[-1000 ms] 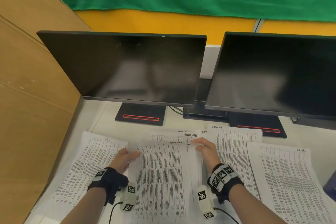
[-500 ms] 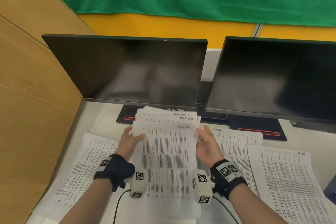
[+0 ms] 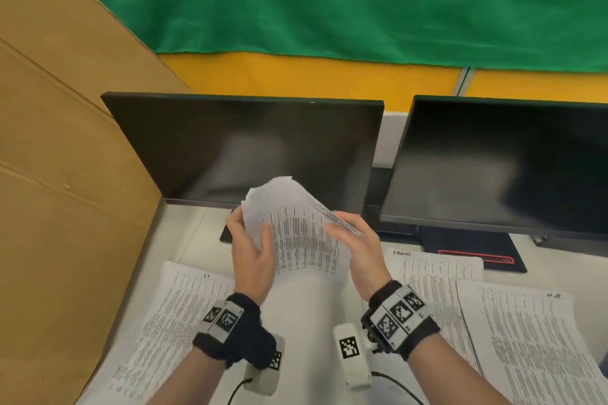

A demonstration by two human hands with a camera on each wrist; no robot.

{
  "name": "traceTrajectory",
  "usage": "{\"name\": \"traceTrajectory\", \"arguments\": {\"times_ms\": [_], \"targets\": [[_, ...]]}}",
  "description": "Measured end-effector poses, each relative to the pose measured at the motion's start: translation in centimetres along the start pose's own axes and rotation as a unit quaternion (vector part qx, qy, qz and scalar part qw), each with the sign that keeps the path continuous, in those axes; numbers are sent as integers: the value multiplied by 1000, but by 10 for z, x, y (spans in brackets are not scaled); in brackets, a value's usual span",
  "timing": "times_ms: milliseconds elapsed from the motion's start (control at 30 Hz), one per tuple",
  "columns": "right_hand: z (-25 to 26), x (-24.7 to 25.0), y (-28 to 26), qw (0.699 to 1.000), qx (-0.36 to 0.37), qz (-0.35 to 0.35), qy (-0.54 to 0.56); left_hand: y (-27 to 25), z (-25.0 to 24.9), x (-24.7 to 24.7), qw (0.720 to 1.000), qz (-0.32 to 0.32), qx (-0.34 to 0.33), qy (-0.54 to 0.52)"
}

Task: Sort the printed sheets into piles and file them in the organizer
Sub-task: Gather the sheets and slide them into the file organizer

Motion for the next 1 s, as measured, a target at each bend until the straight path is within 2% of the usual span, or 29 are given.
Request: {"name": "traceTrajectory", "arguments": {"times_ms": [133, 233, 433, 600, 700, 867, 1000], "targets": [[-12, 0, 8, 998, -35, -42, 41, -3, 31, 5, 998, 10, 59, -6], [-14, -9, 14, 995, -61, -49, 59, -3, 58, 10, 992, -14, 120, -30], [-40, -18, 22, 992, -98, -63, 37, -6, 104, 9, 967, -37, 237, -90], [-54, -10, 19, 989, -107, -104, 18, -12, 128, 5, 946, -15, 301, -119], [-60, -9, 19, 989, -101, -106, -21, -18, 140, 6, 945, -6, 311, -101], [-80, -1, 32, 983, -135, -99, -76, -24, 152, 2, 948, 24, 310, -61], [-67, 14, 23, 988, -107, -106, -24, -19, 123, -3, 971, 22, 237, -12]]}}
Point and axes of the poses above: each hand's wrist, its own y-axis towards the middle knuckle, its own x-axis out of the back of the hand, z = x × y, the point moved 8 cm from there along y, towards the middle knuckle, and after that the axes turned 13 degrees about -x, right-handed, at the moved point
